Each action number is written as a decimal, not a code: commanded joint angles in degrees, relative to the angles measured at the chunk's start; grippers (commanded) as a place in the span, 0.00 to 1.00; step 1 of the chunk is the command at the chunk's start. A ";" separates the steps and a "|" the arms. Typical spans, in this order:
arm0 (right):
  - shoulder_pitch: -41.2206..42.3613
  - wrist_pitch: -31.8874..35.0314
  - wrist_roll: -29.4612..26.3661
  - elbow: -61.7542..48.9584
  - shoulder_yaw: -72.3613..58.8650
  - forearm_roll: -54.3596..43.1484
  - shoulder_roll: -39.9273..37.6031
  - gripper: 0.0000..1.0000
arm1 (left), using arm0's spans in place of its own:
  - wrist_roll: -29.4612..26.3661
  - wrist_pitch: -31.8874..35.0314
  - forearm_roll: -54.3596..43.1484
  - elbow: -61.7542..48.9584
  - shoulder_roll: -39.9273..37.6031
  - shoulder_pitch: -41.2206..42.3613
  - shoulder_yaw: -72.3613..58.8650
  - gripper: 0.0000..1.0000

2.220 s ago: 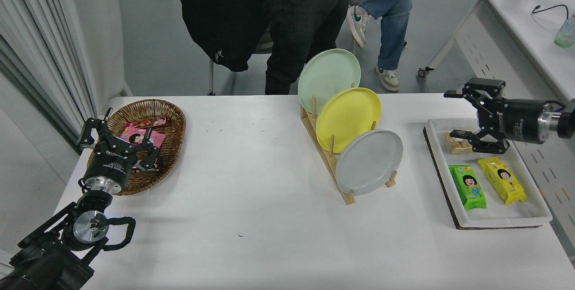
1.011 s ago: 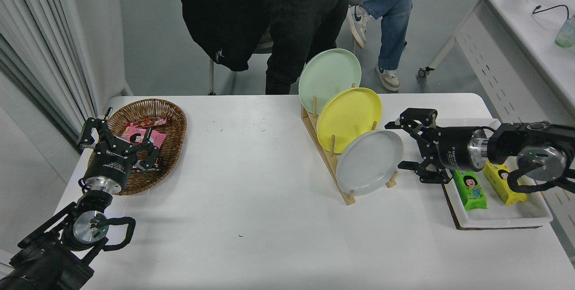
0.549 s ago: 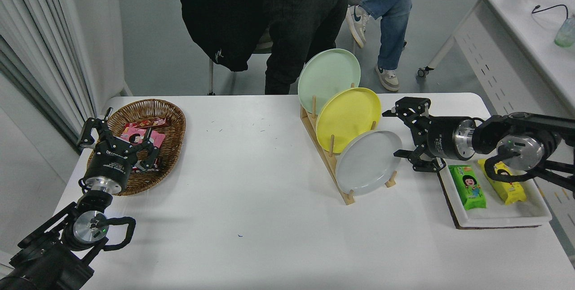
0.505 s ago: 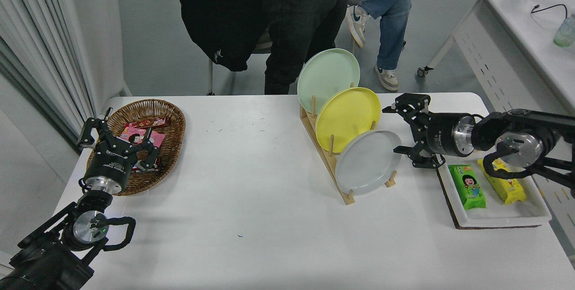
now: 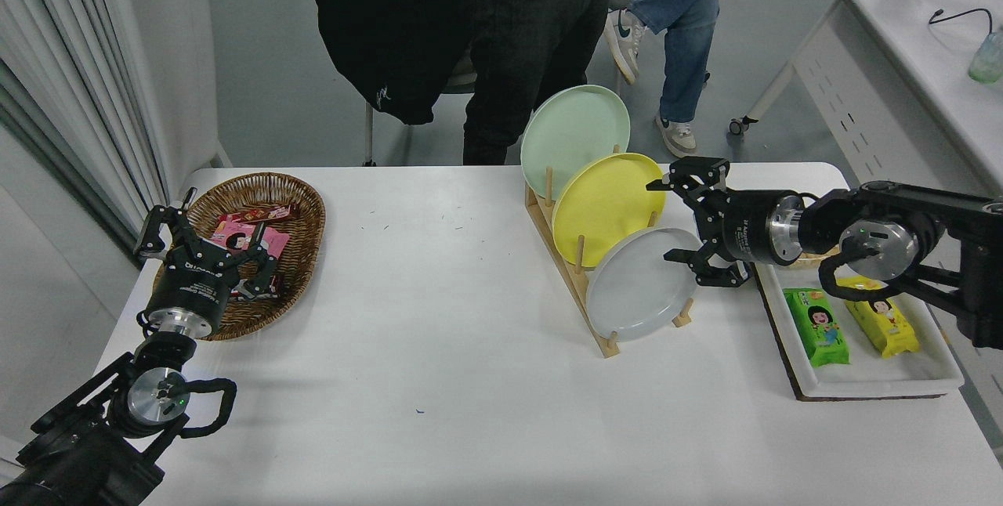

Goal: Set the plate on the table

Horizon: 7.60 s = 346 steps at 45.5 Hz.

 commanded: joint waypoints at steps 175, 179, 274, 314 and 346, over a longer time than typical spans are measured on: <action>-1.11 -0.26 -4.86 -4.17 0.60 12.79 2.85 0.20 | 0.00 0.00 0.01 0.00 0.00 0.00 0.00 0.98; -1.02 -0.26 -4.86 -4.17 0.60 12.79 2.85 0.20 | 0.00 0.00 0.01 0.00 0.00 0.00 0.00 0.98; 1.35 6.94 -21.12 -3.47 15.01 10.85 -2.16 0.00 | 0.00 0.00 0.01 0.00 0.00 0.00 0.00 0.98; 18.31 6.42 -29.12 -3.38 7.64 25.96 -2.42 0.00 | 0.00 0.00 0.01 0.00 0.00 0.00 0.00 0.98; 29.74 -1.40 -31.58 -3.38 -0.72 36.60 2.76 0.00 | 0.00 0.00 0.01 0.00 0.00 0.00 0.00 0.98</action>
